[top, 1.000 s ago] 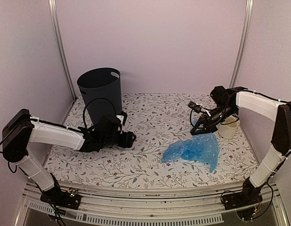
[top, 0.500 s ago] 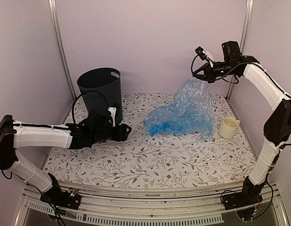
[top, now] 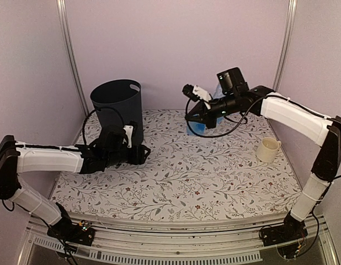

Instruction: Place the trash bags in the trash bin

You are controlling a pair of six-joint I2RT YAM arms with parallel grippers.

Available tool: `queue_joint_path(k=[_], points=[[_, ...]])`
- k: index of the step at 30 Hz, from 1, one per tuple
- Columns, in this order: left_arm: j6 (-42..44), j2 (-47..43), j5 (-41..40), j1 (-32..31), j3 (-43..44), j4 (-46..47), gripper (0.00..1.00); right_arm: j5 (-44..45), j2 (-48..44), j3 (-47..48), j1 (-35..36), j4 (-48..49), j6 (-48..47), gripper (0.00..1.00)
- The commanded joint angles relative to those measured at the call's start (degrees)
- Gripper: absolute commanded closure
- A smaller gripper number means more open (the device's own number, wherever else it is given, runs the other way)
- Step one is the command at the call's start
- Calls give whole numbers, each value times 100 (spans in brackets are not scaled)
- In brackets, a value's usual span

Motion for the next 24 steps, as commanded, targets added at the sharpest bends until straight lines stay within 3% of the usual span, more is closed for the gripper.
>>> queue_joint_path(k=[1, 5, 10, 13, 19, 24], points=[[-156, -470, 159, 347, -416, 175, 33, -210, 669, -218, 364, 162, 381, 98], [-140, -687, 116, 482, -543, 154, 33, -284, 1181, 32, 626, 216, 527, 91], [-163, -753, 152, 548, -614, 215, 33, -562, 1252, 489, 672, -235, 472, 48], [-164, -674, 268, 578, -628, 394, 33, -710, 970, 592, 673, -614, 273, 30], [-47, -199, 952, 599, -410, 919, 33, -809, 479, 688, 537, -1466, -250, 27], [405, 172, 2014, 541, -199, 1447, 31, -1155, 98, 81, -550, -1544, 0, 31]])
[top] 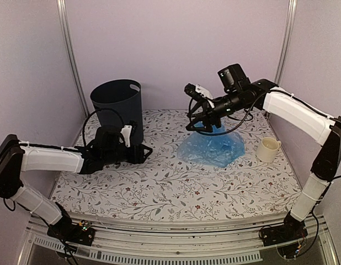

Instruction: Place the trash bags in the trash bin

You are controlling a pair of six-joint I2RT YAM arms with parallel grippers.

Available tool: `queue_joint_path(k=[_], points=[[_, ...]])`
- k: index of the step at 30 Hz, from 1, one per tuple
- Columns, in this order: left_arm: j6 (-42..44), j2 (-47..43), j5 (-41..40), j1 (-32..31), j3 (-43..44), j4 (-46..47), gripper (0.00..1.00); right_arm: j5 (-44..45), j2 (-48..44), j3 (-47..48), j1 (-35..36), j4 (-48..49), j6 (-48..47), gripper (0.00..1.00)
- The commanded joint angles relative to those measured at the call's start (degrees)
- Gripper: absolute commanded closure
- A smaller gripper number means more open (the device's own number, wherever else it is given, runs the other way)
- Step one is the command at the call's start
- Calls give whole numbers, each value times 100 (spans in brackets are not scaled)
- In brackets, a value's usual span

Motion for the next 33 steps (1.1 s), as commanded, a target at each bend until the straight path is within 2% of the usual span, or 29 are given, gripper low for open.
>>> queue_joint_path(k=[1, 7, 9, 12, 14, 15, 17, 22, 27, 33], points=[[525, 325, 1180, -17, 340, 674, 31, -379, -413, -571, -1180, -337, 109, 33], [443, 1072, 1809, -32, 692, 940, 30, -94, -910, -1584, -2523, -327, -326, 35], [367, 1327, 1980, -48, 800, 1038, 30, 102, -1008, -1774, -2721, -461, -683, 34], [344, 1582, 2052, -85, 956, 1074, 31, 379, -1178, -1946, -2711, -928, -1809, 24], [334, 1670, 2057, -107, 1011, 1079, 31, 651, -1274, -1980, -2571, -1030, -2378, 7], [325, 1694, 2049, -120, 1029, 1080, 31, 847, -1301, -1988, -2435, -1063, -2597, 2], [304, 1702, 2013, -140, 1018, 1083, 32, 1350, -1326, -2030, -2097, -1042, -3037, 0], [264, 1606, 1937, -199, 888, 1100, 32, 2132, -906, -1807, -1456, -949, -3734, 6], [242, 1374, 1795, -248, 705, 1066, 32, 2336, 34, -1088, -1071, -1289, -3918, 15], [173, 1111, 1668, -274, 453, 1099, 32, 2755, 680, -853, -814, -1240, -4037, 26]])
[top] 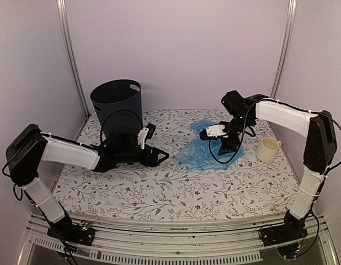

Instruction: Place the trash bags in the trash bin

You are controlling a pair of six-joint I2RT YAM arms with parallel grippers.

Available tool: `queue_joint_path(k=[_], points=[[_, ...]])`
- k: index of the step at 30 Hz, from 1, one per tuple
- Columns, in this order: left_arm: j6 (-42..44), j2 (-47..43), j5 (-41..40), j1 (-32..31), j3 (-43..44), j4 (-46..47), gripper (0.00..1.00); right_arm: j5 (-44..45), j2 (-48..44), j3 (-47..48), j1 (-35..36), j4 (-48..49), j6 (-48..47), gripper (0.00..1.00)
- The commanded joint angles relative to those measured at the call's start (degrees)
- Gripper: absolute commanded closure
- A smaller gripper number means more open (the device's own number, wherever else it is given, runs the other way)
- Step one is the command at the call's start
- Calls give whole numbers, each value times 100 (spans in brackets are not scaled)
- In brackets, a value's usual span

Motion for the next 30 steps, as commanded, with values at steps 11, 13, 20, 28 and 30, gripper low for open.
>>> queue_joint_path(k=[11, 13, 20, 28, 30], points=[[-154, -247, -144, -93, -263, 287, 32, 729, 882, 359, 377, -250, 25, 62], [-174, -218, -141, -101, -244, 295, 32, 721, 927, 477, 399, -207, 193, 75], [-348, -228, -310, -128, -56, 86, 34, 8, 928, 1957, 194, -87, 1357, 98], [-741, -588, -643, -152, 24, 61, 35, -1040, 973, 2566, -559, 437, 3472, 98], [-806, -656, -642, -169, -3, 84, 35, -1375, 856, 2281, -722, 716, 3970, 98]])
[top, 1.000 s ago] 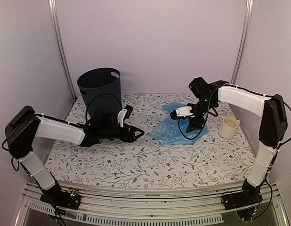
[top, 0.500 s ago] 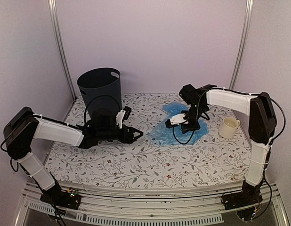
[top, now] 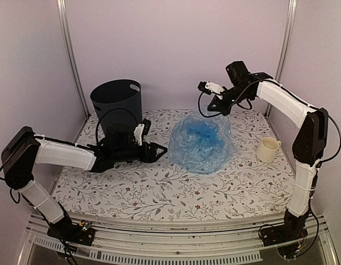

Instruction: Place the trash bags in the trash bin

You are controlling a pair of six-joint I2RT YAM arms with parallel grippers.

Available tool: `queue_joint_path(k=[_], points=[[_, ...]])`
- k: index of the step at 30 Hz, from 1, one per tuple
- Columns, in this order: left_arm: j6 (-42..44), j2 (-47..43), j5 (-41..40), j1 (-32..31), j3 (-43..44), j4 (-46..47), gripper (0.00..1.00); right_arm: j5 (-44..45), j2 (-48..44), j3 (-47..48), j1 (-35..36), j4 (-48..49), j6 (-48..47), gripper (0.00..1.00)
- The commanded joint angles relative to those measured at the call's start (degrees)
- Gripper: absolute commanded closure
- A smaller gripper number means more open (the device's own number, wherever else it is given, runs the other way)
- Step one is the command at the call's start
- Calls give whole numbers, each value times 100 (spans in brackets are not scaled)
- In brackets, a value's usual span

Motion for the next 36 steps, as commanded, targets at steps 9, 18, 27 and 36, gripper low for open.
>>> queue_joint_path(k=[9, 18, 27, 36], points=[[-980, 154, -138, -149, -174, 779, 26, -1408, -599, -1264, -448, 1435, 2808, 98], [-1589, 1245, 212, 185, -195, 2002, 24, -1486, -645, -1328, -521, 1450, 2956, 98], [-2222, 2621, 315, 212, 261, 3022, 29, -1562, -633, -1404, -671, 1557, 3067, 98], [-2706, 3757, 239, 203, 942, 4093, 36, -1596, -652, -1408, -682, 1557, 3067, 98]])
